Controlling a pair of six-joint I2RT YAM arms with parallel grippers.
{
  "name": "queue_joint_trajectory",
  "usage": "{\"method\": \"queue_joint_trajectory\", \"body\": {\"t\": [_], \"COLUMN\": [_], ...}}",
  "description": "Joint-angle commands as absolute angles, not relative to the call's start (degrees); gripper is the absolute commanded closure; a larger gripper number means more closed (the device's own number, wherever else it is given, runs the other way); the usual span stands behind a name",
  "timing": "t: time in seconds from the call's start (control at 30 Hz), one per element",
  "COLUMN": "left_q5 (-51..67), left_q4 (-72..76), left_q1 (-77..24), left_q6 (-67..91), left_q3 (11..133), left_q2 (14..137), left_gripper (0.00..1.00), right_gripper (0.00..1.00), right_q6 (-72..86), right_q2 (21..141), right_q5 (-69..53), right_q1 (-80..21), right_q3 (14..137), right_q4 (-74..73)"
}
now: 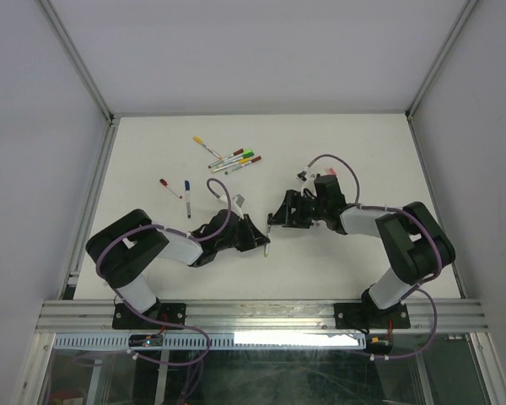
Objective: Open the pen caps
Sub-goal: Pick up the pen from the center of the board.
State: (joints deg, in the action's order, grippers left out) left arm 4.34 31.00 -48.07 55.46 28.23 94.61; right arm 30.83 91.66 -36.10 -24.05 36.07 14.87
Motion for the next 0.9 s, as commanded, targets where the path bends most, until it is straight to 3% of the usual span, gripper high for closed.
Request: {"method": "queue_joint_trajectory", "body": {"t": [0.0,0.27,0.73,0.87], "left_q5": [2.82,2.51,0.44,0.85], "left_q4": [40.53,44.57,46.24,49.94], "left_q1": [-49.04,-49.09,-48.52,-47.72], "left_q6": [61.22,63.06,61.49,60.8], "left_q3": [27.08,27.07,28.05,27.02], "left_q2": [98.68,102.12,102.84,102.55], "left_gripper": [1.0,1.0,1.0,1.0], "right_gripper": [0.31,0.47,0.67,0.9], "right_q6": [31.23,29.54,26.91,25.23], "right_q2": [94.67,100.01,101.22,100.73], "right_q5": [-32.48,-31.48,-30.23,-30.58], "right_q1": [-26.65,-29.98,-31.8,-31.84], "right_q3": [39.82,41.98,43.06,43.51], "right_q4": [13.43,9.53,3.53,2.96]}}
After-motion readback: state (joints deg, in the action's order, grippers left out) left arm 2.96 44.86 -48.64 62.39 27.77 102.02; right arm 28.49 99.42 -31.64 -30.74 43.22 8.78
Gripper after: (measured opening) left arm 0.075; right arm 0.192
